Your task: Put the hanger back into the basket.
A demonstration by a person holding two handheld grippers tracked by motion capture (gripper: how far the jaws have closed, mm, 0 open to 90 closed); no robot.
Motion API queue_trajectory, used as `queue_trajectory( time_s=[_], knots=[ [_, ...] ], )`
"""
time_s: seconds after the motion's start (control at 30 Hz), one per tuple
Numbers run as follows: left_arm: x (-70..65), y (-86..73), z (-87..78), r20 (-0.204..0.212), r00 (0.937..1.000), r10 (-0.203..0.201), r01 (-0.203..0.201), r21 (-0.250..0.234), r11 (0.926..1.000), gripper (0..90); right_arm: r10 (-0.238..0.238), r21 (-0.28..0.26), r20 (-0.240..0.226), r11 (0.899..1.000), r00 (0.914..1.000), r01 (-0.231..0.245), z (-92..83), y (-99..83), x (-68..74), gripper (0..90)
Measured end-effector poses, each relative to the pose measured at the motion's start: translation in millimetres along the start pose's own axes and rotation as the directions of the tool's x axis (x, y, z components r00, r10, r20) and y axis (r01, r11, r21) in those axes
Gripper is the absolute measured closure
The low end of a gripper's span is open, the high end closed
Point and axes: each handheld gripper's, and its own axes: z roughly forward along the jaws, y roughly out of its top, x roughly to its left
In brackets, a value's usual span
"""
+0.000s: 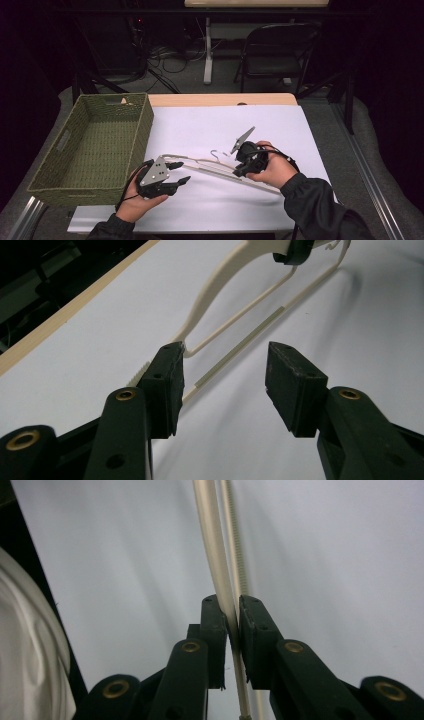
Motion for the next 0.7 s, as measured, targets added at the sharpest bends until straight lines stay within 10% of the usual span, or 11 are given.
queue_trajectory(
  time_s=[0.23, 0.7],
  knots=[
    [3.0, -1.5, -2.6, 0.004, 0.9996, -0.026, 0.027, -0.009, 0.9996, 52.2, 0.024, -0.015, 0.014, 1.0, 0.9996, -0.024, -0.6, -0.6, -19.2, 85.5],
    [10.0, 5.1, -14.9, 0.03, 0.9951, -0.094, 0.094, -0.012, 0.9955, 52.2, -0.045, -0.071, 0.01, 0.996, 0.9989, 0.046, -6.4, -3.5, -13.8, 87.6]
  ],
)
